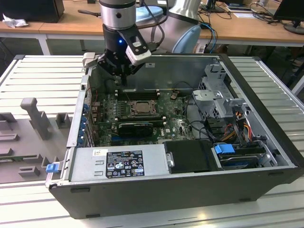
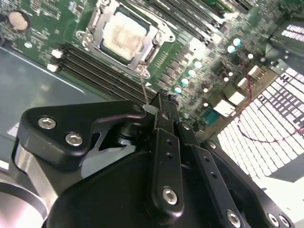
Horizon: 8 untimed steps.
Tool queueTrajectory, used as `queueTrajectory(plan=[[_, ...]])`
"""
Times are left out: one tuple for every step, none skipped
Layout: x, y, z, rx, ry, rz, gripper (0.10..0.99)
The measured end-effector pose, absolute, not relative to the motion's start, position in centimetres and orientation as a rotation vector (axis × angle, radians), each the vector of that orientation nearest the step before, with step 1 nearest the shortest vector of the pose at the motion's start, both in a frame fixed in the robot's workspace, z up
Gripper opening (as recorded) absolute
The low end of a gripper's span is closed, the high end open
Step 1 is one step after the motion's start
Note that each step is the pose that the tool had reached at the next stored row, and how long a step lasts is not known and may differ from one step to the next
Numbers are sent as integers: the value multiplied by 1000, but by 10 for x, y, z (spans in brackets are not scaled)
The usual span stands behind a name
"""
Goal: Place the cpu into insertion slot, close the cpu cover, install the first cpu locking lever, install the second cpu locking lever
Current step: 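Install the first cpu locking lever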
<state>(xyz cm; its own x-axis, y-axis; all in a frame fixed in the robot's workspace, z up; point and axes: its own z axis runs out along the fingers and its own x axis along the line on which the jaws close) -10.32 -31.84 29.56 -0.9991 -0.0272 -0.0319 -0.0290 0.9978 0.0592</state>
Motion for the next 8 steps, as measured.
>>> queueTrajectory(plan=[[-108, -318, 295, -44, 3108, 94, 106], [-111, -318, 294, -43, 3107, 94, 106], [-112, -318, 293, -43, 3107, 94, 106], [-113, -318, 291, -44, 3107, 94, 106], [-114, -318, 287, -44, 3107, 94, 106], [-115, -318, 285, -44, 3107, 94, 106], [-115, -318, 283, -44, 3107, 94, 106], [-116, -309, 272, -43, 3108, 93, 106]])
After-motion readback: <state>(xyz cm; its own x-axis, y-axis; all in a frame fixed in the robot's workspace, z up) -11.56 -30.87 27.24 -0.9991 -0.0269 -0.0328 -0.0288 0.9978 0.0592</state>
